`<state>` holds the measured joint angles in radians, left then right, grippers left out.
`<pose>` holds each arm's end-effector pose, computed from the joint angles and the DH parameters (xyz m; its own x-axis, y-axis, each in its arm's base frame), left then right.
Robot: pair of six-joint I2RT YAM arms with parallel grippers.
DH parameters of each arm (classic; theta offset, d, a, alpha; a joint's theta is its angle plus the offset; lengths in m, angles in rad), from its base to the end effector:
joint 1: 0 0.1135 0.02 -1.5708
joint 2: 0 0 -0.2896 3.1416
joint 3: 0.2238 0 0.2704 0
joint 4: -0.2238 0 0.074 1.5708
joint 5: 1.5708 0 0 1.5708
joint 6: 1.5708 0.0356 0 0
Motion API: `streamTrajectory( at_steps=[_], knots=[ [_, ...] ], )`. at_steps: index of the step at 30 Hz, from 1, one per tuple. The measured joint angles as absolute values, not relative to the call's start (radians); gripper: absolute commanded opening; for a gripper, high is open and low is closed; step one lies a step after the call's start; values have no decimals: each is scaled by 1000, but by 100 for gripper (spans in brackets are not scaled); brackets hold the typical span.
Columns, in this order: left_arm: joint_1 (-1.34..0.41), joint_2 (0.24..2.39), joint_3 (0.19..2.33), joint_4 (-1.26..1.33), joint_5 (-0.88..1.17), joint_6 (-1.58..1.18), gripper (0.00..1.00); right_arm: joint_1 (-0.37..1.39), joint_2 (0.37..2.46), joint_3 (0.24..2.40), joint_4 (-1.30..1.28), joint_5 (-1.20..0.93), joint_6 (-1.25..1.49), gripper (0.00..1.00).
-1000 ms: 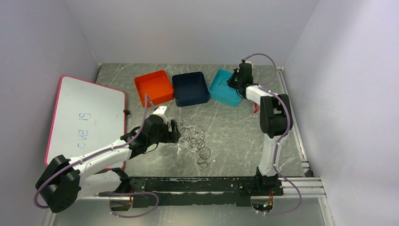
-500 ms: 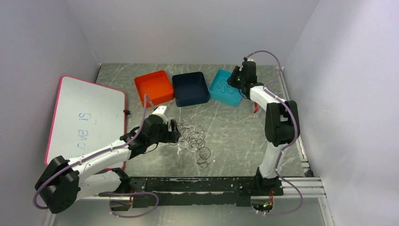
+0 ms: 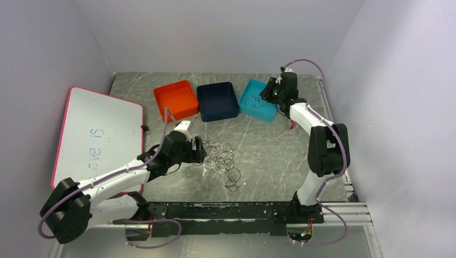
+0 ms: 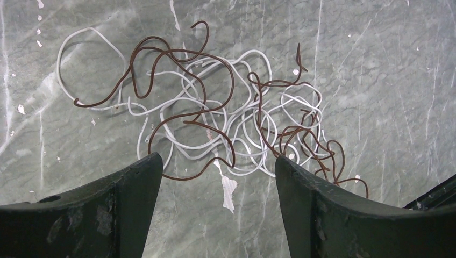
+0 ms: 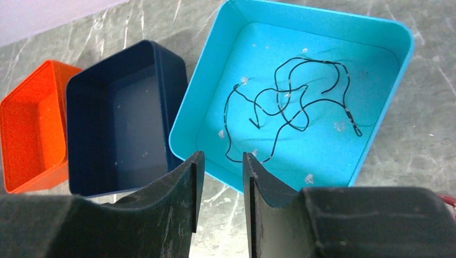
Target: Untangle the cables
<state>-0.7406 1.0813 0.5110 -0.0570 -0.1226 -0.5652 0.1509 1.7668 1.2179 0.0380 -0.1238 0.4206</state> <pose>0.1702 -0.1497 0.2131 -0.6854 -0.0936 -0.7222 0.2718 0.8871 -0.3730 0.4225 0.0687 0.2577 -0.5457 0.3269 -0.7716 -0.0360 0.9108 0.4113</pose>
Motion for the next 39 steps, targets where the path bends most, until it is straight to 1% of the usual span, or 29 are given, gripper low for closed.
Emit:
streamTrajectory(
  at_steps=[5, 8, 14, 22, 29, 36, 39],
  knots=[
    [-736, 1081, 511, -56, -123, -570, 84, 198, 1751, 1213, 15, -130, 402, 37],
    [-709, 1081, 511, -51, -113, -576, 85, 253, 1698, 1162, 1, -135, 395, 38],
    [-592, 1064, 523, -51, -60, -572, 89, 350, 1565, 1072, -73, -177, 374, 39],
    [-452, 1050, 587, -54, 7, -541, 89, 480, 1486, 1021, -122, -240, 352, 41],
    [-413, 1049, 597, -72, 37, -499, 87, 488, 1455, 950, -151, -261, 361, 41],
    [-413, 1092, 599, -72, 135, -434, 86, 519, 1455, 939, -193, -262, 387, 42],
    [-413, 1113, 599, -71, 159, -422, 89, 543, 1455, 914, -184, -241, 430, 42]
  ],
)
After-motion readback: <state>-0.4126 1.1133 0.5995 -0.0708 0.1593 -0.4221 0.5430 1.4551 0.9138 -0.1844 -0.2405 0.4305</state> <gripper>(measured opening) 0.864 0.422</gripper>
